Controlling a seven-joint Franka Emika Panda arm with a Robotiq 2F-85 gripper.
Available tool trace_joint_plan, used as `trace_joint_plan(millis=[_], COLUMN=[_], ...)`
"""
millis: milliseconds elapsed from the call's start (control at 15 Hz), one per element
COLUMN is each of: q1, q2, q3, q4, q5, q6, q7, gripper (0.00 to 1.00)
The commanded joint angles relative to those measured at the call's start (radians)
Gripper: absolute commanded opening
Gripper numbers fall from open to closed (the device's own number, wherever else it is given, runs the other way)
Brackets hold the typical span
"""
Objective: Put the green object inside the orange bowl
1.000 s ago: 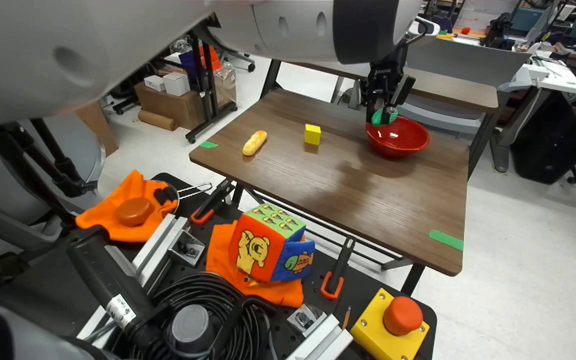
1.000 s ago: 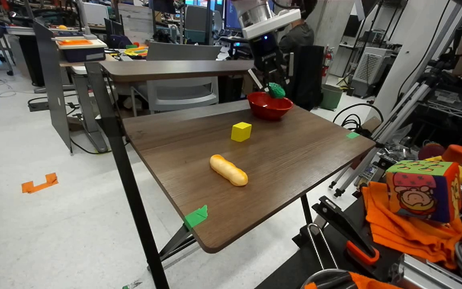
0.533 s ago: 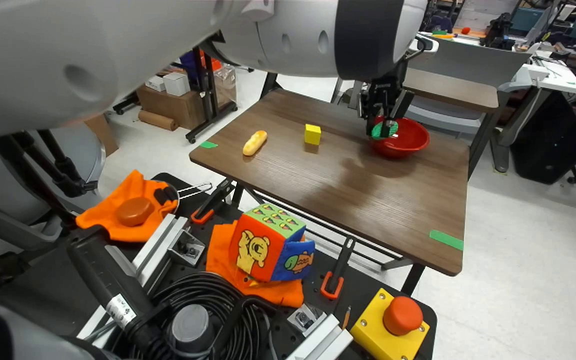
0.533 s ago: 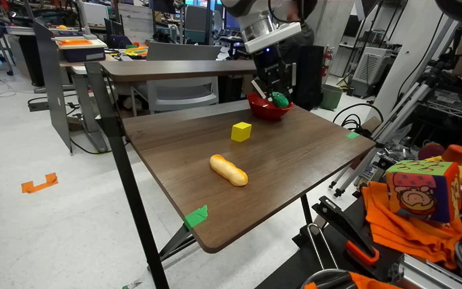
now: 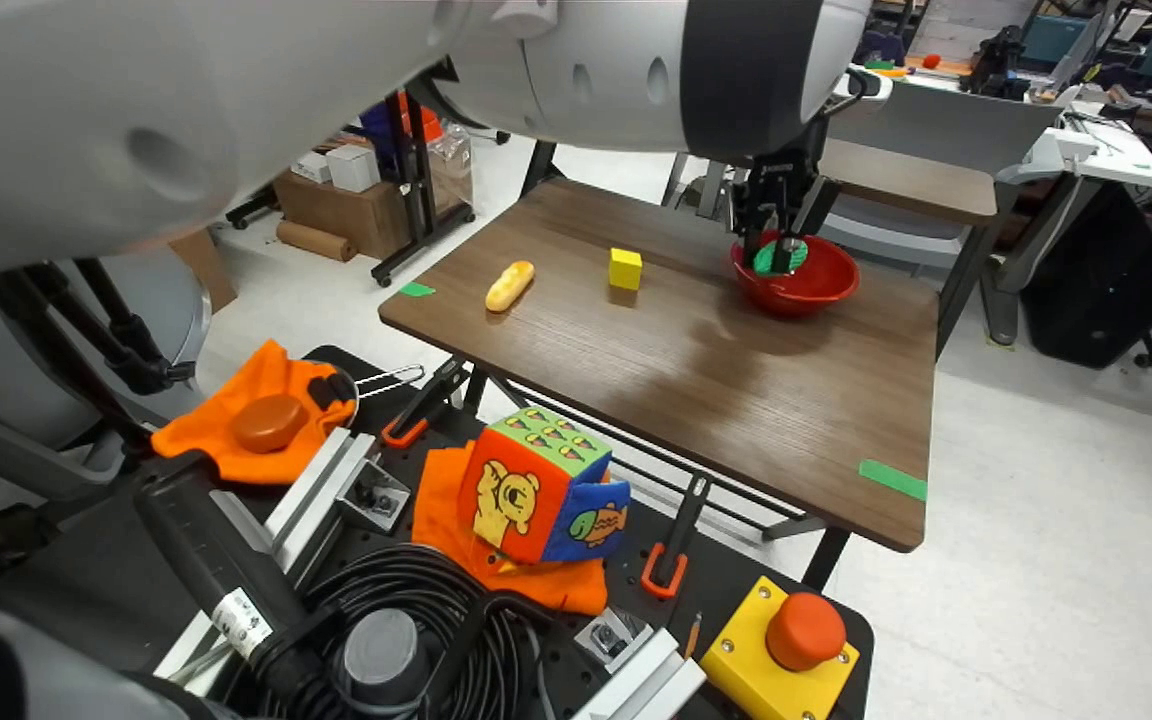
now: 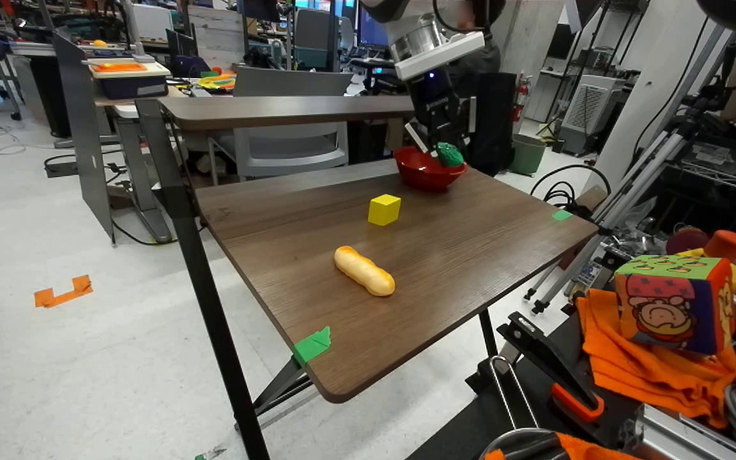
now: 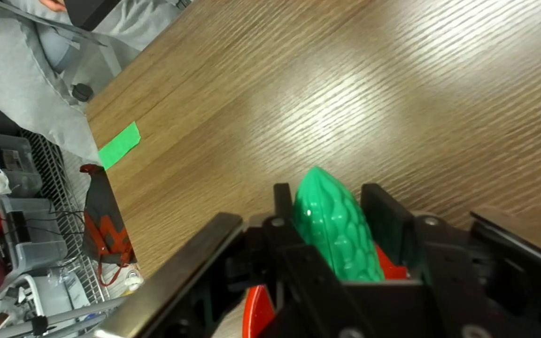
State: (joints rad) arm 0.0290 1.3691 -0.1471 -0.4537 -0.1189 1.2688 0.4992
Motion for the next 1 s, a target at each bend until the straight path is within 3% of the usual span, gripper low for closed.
trace_joint_plan(millis=[0,600,667,733,933], q1=[-0.017,-0.012,-0.013,-0.014,-0.016], q2=[-0.001,-0.002,-0.004,-0.006,-0.009], q3=[0.0,-0.017,-0.014,-0.012,-0.01], q4=[0.011,0.01,0.009,0.008,0.007], q5=[0.014,-0.001,0.003,0.004,0.005], q6=[-0.021,-0.025,-0.03,-0.034,-0.037], q7=[0.026,0.1,0.108,0.111,0.112], gripper=[0.17,0.17,0.67,0.68,0.89])
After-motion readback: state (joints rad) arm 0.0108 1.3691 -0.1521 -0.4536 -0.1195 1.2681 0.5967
